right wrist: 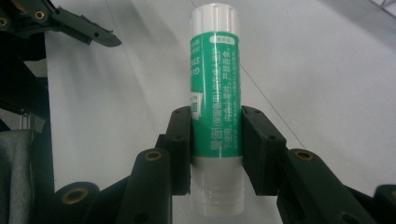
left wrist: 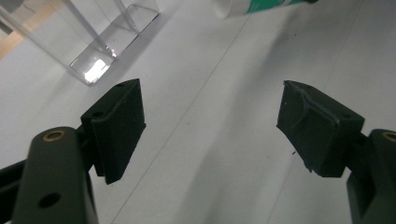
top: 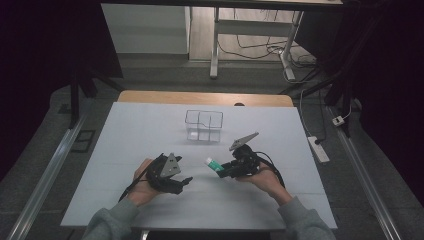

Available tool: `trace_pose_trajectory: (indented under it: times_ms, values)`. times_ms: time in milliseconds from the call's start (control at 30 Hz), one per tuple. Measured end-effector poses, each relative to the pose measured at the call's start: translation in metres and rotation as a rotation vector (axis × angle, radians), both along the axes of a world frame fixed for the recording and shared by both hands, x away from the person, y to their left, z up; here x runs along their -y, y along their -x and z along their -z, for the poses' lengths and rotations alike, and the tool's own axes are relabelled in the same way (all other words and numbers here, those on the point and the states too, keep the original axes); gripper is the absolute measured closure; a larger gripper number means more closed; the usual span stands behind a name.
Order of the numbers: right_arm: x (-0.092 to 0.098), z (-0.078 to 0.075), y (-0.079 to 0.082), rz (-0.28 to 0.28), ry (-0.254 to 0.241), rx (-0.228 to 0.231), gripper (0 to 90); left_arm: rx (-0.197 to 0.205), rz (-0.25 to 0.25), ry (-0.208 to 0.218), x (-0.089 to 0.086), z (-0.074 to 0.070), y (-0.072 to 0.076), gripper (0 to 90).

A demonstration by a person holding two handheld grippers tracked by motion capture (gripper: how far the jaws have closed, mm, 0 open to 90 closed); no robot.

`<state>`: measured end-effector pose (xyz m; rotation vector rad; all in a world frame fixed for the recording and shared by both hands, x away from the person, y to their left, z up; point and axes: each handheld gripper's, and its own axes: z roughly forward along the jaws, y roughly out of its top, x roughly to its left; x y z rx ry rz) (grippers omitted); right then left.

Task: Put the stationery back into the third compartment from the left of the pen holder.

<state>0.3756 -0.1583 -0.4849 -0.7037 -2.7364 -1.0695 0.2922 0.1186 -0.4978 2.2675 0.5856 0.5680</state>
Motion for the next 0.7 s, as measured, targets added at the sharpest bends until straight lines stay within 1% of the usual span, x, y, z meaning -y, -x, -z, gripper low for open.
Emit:
trace_pose_trajectory:
  times_ms: [133, 200, 233, 367, 467, 567, 667, 700]
  values:
    - [-0.008, 0.002, -0.002, -0.019, 0.018, -0.023, 65.3, 0.005, 0.021, -0.006, 0.006, -0.002, -0.001, 23.1]
    - [-0.012, 0.003, -0.002, -0.035, 0.038, -0.019, 65.3, 0.009, 0.032, -0.008, 0.008, -0.005, -0.002, 23.3]
    - [-0.014, 0.003, -0.001, -0.045, 0.049, -0.026, 65.3, 0.008, 0.038, -0.008, 0.010, -0.006, -0.003, 23.3]
    - [-0.021, 0.005, 0.003, -0.088, 0.080, -0.016, 65.3, -0.002, 0.075, -0.019, 0.016, -0.008, -0.006, 23.7]
    - [-0.025, 0.005, 0.005, -0.109, 0.104, -0.017, 65.2, -0.013, 0.112, -0.046, 0.023, -0.008, -0.008, 24.3]
    - [-0.029, 0.005, 0.005, -0.132, 0.105, -0.018, 65.3, -0.009, 0.153, -0.070, 0.031, -0.009, -0.008, 25.0]
    - [-0.032, 0.005, 0.004, -0.149, 0.108, -0.033, 65.3, 0.006, 0.186, -0.108, 0.038, -0.008, -0.009, 26.7]
    - [-0.033, 0.005, 0.003, -0.153, 0.112, -0.043, 65.3, 0.005, 0.200, -0.120, 0.041, -0.008, -0.009, 27.7]
